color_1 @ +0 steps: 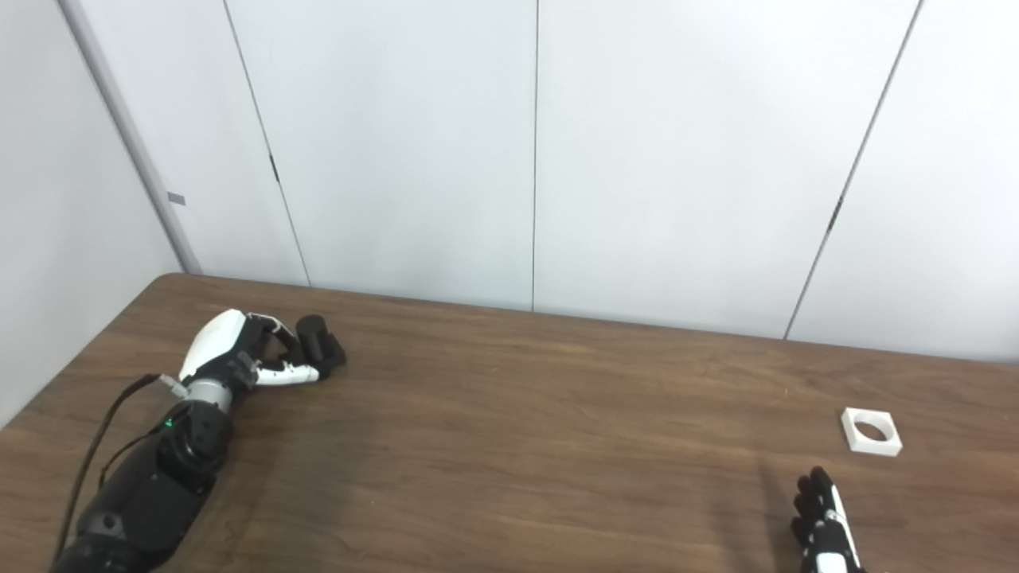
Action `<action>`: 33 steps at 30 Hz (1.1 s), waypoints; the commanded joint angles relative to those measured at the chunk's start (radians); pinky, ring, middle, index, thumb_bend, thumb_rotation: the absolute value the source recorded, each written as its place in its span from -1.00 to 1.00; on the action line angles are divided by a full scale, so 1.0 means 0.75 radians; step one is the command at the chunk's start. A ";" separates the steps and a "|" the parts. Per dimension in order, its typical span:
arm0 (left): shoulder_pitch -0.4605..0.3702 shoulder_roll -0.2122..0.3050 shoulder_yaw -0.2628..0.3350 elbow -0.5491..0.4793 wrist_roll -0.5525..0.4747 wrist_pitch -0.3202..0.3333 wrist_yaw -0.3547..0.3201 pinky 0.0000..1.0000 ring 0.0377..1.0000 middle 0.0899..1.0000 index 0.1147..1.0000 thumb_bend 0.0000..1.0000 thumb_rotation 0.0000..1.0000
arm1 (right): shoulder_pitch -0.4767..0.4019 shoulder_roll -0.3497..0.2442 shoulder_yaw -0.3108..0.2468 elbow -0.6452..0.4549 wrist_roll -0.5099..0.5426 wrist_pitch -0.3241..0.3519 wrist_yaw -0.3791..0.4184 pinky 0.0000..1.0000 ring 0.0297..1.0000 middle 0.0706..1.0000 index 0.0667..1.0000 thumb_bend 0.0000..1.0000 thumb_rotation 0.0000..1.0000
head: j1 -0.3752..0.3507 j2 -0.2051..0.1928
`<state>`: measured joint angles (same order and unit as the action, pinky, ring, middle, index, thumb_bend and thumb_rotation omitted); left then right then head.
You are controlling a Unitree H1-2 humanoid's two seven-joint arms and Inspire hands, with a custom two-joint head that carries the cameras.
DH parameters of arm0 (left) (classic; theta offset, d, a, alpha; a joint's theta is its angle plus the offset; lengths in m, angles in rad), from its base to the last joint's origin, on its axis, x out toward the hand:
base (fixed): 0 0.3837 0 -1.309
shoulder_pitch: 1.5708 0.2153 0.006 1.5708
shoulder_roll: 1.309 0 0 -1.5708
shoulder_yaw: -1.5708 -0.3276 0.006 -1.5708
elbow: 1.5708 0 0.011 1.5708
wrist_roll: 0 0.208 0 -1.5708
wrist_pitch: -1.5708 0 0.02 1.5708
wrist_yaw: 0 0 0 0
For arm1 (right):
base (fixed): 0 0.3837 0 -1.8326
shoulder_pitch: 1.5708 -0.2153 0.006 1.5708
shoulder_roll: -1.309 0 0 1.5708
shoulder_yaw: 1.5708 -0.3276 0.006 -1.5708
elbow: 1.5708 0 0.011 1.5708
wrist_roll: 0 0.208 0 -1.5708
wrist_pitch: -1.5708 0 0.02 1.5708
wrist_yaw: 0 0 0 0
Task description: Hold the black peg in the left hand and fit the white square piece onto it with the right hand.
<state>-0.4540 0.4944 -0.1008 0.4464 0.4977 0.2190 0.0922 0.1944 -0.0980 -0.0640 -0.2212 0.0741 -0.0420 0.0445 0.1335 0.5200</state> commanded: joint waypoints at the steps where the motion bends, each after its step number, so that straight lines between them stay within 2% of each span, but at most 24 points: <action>1: -0.022 0.052 -0.012 -0.065 0.029 -0.034 -0.008 1.00 0.74 0.48 -0.16 0.04 -0.90 | 0.074 0.033 0.017 -0.013 0.010 -0.003 0.002 1.00 0.98 0.97 1.00 -0.16 1.00 | -0.001 0.002; 4: -0.001 0.058 -0.024 -0.120 0.044 -0.034 -0.026 1.00 0.75 0.49 -0.16 0.04 -0.90 | 0.071 0.028 0.019 -0.009 0.013 -0.004 0.006 1.00 0.99 0.97 1.00 -0.16 1.00 | -0.004 0.005; 13: 0.099 0.071 -0.097 -0.265 0.131 -0.189 -0.018 1.00 0.67 0.46 -0.16 0.04 -0.90 | 0.052 0.039 0.019 0.014 0.007 -0.013 -0.010 1.00 0.96 0.96 0.98 -0.12 1.00 | -0.030 0.018; 17: 0.148 0.046 -0.112 -0.349 0.160 -0.232 -0.018 1.00 0.67 0.44 -0.17 0.04 -0.90 | 0.041 0.039 0.026 0.030 0.001 -0.024 -0.011 1.00 0.95 0.94 0.97 -0.09 1.00 | -0.053 0.034; 21: 0.195 0.017 -0.132 -0.472 0.175 -0.224 -0.066 1.00 0.68 0.44 -0.17 0.04 -0.90 | 0.029 0.044 0.035 0.029 -0.010 -0.027 -0.015 1.00 0.93 0.94 0.96 -0.09 1.00 | -0.074 0.045; 25: 0.227 -0.007 -0.150 -0.534 0.203 -0.240 -0.094 1.00 0.67 0.44 -0.16 0.04 -0.90 | 0.021 0.049 0.038 0.016 -0.014 -0.013 -0.023 1.00 0.93 0.93 0.96 -0.08 1.00 | -0.096 0.057; 33: 0.293 -0.083 -0.214 -0.677 0.280 -0.247 -0.146 0.99 0.64 0.42 -0.17 0.04 -0.90 | 0.015 0.051 0.045 -0.006 -0.008 0.023 -0.032 1.00 0.93 0.91 0.94 0.01 1.00 | -0.136 0.116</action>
<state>-0.2116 0.4292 -0.2625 -0.0132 0.6885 0.0472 -0.0210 0.1849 -0.0940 -0.0423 -0.2188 0.0632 -0.0381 0.0229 0.0337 0.6013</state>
